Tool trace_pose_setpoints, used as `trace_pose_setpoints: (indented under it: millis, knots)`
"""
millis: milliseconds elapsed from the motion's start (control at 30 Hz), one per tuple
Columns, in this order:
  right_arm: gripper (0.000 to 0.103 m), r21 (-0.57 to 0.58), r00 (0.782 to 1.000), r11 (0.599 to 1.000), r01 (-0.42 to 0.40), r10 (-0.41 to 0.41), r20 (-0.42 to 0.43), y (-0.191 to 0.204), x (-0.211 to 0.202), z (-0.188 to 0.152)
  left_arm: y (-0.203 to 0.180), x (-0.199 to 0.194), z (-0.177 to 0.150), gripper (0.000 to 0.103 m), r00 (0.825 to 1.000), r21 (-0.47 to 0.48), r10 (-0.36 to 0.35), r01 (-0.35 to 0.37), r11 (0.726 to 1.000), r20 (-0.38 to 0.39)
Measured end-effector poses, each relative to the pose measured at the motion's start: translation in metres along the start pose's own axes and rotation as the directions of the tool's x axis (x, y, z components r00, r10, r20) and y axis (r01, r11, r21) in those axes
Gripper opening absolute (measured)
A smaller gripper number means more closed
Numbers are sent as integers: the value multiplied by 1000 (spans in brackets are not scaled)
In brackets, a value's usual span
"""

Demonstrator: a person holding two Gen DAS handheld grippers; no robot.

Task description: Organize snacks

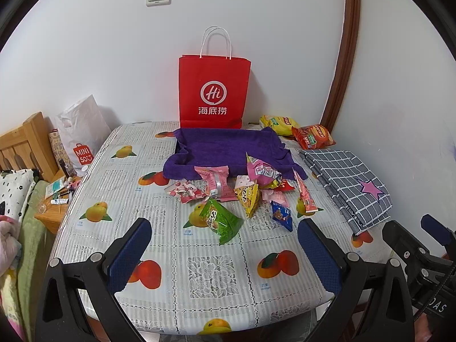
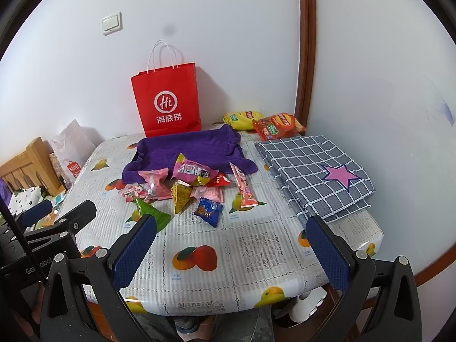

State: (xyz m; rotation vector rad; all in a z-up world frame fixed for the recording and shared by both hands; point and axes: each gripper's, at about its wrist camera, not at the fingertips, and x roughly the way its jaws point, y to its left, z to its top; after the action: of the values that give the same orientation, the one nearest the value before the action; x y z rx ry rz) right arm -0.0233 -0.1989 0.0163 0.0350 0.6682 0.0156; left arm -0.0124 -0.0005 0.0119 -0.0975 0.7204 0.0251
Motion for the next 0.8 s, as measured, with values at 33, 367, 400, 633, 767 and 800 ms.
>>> trace_pose_setpoints:
  millis: [33, 367, 400, 633, 767, 800]
  knots:
    - [103, 1, 1000, 1000, -1, 1, -1, 0, 0, 0, 0, 0, 0, 103, 1000, -1, 1, -1, 1000, 0]
    - [103, -3, 1000, 1000, -3, 3, 11, 2, -4, -2, 0, 0, 0, 103, 1000, 0, -2, 2, 1000, 2]
    - [103, -4, 1000, 1000, -3, 3, 12, 2, -4, -2, 0, 0, 0, 103, 1000, 0, -1, 1, 1000, 1]
    - [103, -3, 1000, 1000, -5, 6, 14, 2, -5, -3, 0, -1, 0, 103, 1000, 2, -2, 2, 1000, 3]
    - [103, -4, 1000, 1000, -6, 6, 15, 2, -5, -4, -1, -2, 0, 103, 1000, 3, 0, 0, 1000, 3]
    - [103, -4, 1000, 1000, -6, 6, 16, 2, -5, -4, -1, -2, 0, 103, 1000, 2, 0, 0, 1000, 3]
